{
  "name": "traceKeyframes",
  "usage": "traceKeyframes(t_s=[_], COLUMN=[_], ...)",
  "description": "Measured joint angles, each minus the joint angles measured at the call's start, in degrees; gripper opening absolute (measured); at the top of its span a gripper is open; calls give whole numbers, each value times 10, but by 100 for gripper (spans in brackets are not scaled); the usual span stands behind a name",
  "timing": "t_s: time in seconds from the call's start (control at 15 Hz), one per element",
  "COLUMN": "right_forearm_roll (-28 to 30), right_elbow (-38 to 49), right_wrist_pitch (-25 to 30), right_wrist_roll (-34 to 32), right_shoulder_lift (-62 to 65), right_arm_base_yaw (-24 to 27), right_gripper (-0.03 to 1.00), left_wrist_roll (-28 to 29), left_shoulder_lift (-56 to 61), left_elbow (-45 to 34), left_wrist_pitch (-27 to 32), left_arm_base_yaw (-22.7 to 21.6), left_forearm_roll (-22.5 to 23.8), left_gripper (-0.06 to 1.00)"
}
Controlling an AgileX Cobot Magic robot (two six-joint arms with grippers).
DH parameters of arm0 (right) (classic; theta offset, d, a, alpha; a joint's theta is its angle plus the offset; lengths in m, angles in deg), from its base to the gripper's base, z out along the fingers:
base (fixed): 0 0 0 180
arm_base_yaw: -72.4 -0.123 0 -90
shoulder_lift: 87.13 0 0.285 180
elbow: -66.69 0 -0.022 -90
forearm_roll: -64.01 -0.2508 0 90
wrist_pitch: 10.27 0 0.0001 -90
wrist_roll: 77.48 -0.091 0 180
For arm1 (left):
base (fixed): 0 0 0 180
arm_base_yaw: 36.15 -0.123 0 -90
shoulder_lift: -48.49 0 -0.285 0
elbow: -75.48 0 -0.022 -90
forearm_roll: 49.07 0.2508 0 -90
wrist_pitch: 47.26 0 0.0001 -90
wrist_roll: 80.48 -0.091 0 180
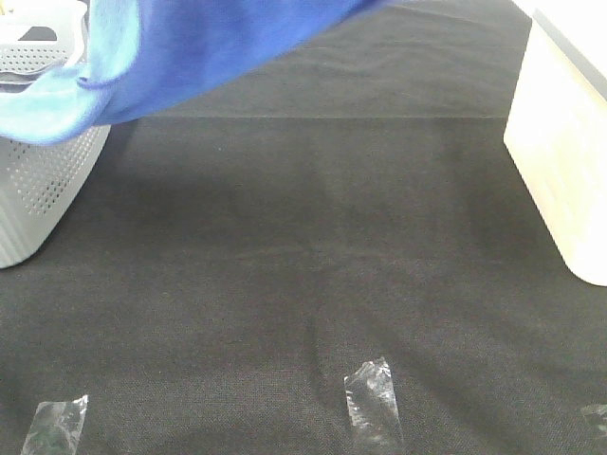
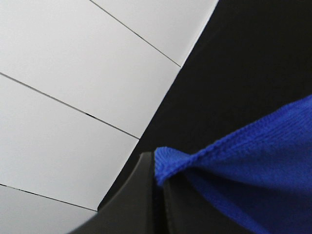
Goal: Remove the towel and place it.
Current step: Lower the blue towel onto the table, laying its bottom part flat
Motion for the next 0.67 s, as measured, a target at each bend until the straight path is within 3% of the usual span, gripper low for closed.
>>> traceKeyframes(t_s=[0.13, 0.53, 0.6, 0.67], right_forearm_roll=[29, 26, 18, 10], right_elbow=[-83, -196, -205, -221], right_wrist_pitch=[-28, -214, -238, -282], right_wrist_roll=[-18, -22, -22, -22], right_shoulder_lift=[-18, -78, -87, -105], right_arm_base_yaw=[0, 0, 0, 0], right_gripper=[3, 3, 3, 3], left_wrist_roll=[11, 14, 14, 14], left_shoulder_lift=[-12, -53, -60, -77], left_elbow=[0, -1, -1, -1], left_wrist_pitch=[-44, -215, -252, -331], left_arm_base_yaw=[-31, -108, -113, -123], left_forearm_roll=[-9, -17, -18, -14], left_gripper=[0, 0, 0, 0])
